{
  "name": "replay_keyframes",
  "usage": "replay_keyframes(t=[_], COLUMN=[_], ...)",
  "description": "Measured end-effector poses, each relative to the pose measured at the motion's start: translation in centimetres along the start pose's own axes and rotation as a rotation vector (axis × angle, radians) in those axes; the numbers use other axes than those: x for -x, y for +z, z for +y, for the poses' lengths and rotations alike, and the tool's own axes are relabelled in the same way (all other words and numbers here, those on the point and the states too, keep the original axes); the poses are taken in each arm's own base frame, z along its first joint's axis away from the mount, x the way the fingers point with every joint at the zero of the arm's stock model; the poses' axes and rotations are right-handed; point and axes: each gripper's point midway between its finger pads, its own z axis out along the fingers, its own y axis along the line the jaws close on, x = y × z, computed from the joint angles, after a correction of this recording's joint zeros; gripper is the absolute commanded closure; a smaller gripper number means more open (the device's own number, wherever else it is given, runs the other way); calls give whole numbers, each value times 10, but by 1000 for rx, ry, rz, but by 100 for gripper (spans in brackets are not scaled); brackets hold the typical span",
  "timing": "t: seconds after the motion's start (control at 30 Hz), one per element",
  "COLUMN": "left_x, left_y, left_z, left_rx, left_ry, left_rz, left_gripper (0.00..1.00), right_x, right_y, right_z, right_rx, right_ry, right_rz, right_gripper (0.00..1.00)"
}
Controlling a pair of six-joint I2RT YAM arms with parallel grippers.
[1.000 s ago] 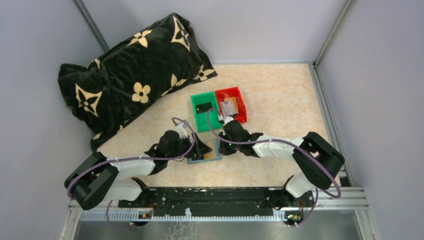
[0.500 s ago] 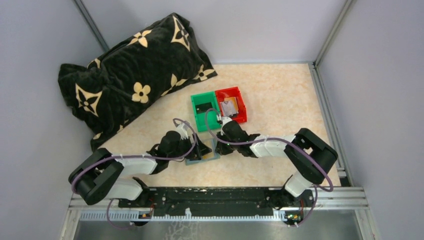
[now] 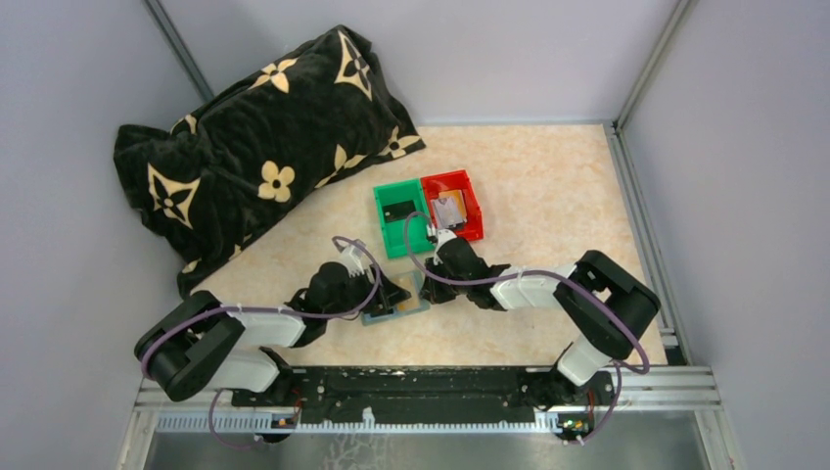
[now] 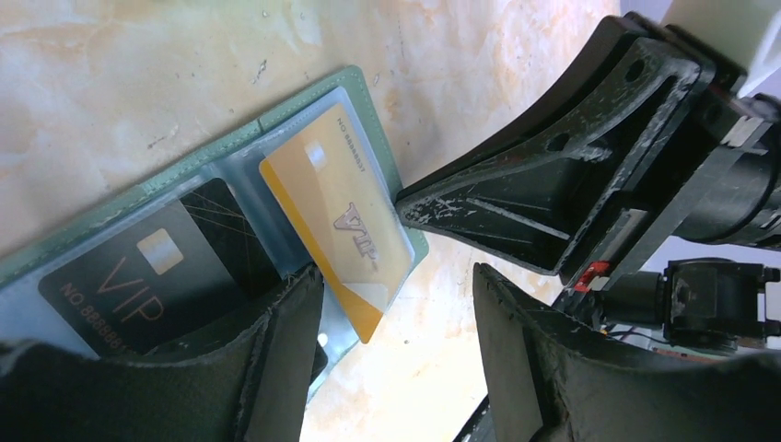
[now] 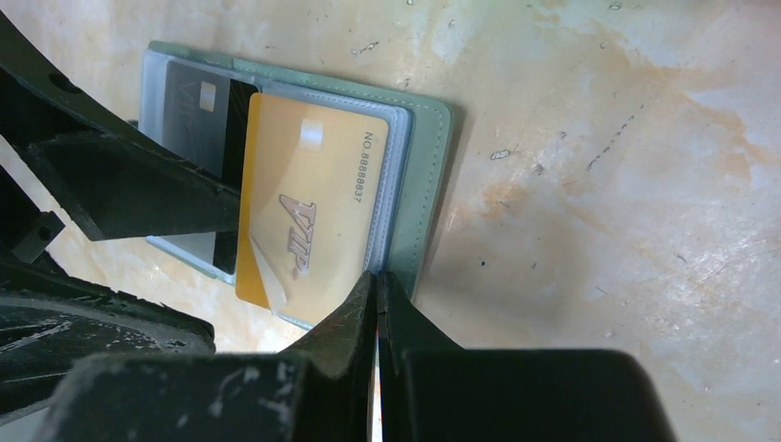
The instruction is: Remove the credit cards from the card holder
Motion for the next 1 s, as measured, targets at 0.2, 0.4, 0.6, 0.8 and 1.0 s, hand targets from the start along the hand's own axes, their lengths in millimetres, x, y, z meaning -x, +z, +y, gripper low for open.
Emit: replay_keyframes(t=[0.2,0.4,0.6,0.8,1.0], left_x=[8,9,5,3,1], left_y=[1,7,12,18,20], left_z=[-8,-11,-5,-8,-15], left_rx=[-28,-44,-36,-66,-108], left_ry=[-13,-30,-52,-74,-93], left_rz=[-32,-34,-23,-12,-3], left_gripper=[34,34,34,34,38], right_x=[0,1,1,1,1], right_y=[1,3,3,3,3], right_z=[1,2,2,3,3], right_rx=[4,11,12,14,16], right_ry=[0,6,6,5,6], right_rz=[0,-7,-7,-7,-6], right_gripper=[100,100,100,100,100])
